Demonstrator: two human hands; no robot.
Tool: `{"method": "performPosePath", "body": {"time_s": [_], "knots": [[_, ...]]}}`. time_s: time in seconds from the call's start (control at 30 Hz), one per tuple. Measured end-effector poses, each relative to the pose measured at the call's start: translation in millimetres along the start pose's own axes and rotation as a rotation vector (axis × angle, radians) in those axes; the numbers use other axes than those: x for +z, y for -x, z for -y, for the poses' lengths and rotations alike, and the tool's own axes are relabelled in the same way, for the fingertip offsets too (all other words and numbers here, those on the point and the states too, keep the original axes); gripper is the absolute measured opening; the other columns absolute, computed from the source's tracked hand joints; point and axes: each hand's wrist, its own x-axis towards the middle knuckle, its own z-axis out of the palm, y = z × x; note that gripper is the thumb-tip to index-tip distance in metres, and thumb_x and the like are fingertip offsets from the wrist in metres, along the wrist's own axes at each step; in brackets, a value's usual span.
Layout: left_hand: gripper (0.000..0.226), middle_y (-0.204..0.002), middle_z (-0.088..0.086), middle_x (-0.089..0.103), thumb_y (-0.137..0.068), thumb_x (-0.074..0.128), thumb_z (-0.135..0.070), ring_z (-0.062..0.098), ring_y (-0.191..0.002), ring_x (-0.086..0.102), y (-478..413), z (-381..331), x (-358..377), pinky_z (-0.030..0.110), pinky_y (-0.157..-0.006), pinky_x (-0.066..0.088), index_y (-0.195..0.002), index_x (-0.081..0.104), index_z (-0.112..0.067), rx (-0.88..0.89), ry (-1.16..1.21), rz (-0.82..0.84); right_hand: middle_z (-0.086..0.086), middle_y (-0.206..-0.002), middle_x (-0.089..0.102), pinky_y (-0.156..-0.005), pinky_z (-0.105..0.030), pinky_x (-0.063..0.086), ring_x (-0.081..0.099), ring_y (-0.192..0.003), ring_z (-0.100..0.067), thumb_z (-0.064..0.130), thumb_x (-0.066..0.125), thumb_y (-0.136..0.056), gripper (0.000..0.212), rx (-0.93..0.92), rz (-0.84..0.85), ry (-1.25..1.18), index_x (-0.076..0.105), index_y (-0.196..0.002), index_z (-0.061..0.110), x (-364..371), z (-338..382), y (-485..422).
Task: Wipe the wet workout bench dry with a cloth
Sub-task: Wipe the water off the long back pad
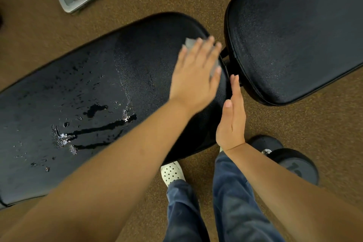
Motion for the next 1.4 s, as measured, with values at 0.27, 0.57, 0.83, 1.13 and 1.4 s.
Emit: {"method": "performPosePath", "body": {"time_s": [0.27, 0.57, 0.83, 1.13, 1.4], "knots": [[0.056, -0.157, 0.000, 0.027, -0.099, 0.031, -0.038, 0.018, -0.145, 0.020, 118.3, -12.7, 15.8, 0.041, -0.118, 0.017, -0.151, 0.028, -0.018, 0.127, -0.074, 0.118, 0.000, -0.154, 0.024, -0.116, -0.022, 0.016, 0.020, -0.144, -0.007, 0.052, 0.015, -0.100, 0.068, 0.001, 0.007, 0.038, 0.021, -0.149, 0.005, -4.0, -2.2, 0.6], [0.056, -0.157, 0.008, 0.025, -0.100, 0.025, -0.043, 0.026, -0.145, 0.017, 166.2, 49.4, 0.7, 0.042, -0.118, 0.013, -0.150, 0.024, -0.018, -0.419, -0.061, 0.014, -0.006, -0.155, 0.023, -0.117, -0.022, 0.016, 0.020, -0.145, -0.013, 0.031, 0.023, -0.100, 0.057, -0.005, 0.028, 0.081, 0.020, -0.149, 0.002, -3.0, -0.3, 1.2], [0.064, -0.160, 0.013, 0.011, -0.100, 0.020, -0.052, 0.034, -0.147, 0.003, 57.7, 99.7, -23.4, 0.047, -0.118, 0.005, -0.153, 0.017, -0.016, -0.608, -0.010, -0.129, -0.005, -0.154, 0.022, -0.117, -0.023, 0.016, 0.020, -0.145, -0.015, 0.049, 0.017, -0.100, 0.069, -0.036, 0.033, 0.145, 0.019, -0.149, 0.000, -2.7, 0.9, 1.5], [0.057, -0.161, 0.006, 0.011, -0.101, 0.019, -0.044, 0.028, -0.147, 0.009, -15.7, 44.7, -14.0, 0.045, -0.119, 0.007, -0.153, 0.016, -0.020, -0.412, -0.032, -0.067, -0.005, -0.154, 0.024, -0.116, -0.023, 0.016, 0.021, -0.144, -0.012, 0.049, 0.016, -0.100, 0.069, -0.031, 0.025, 0.110, 0.021, -0.148, 0.000, -2.7, -2.4, 0.2], [0.060, -0.158, 0.000, 0.023, -0.100, 0.018, -0.051, 0.020, -0.147, 0.014, 103.0, -22.2, 15.3, 0.043, -0.119, 0.013, -0.150, 0.028, -0.020, -0.058, 0.086, 0.072, 0.000, -0.153, 0.023, -0.115, -0.021, 0.017, 0.020, -0.143, -0.006, 0.050, 0.014, -0.101, 0.065, -0.020, 0.014, 0.087, 0.022, -0.148, 0.006, -3.3, -4.7, -1.3]]}}
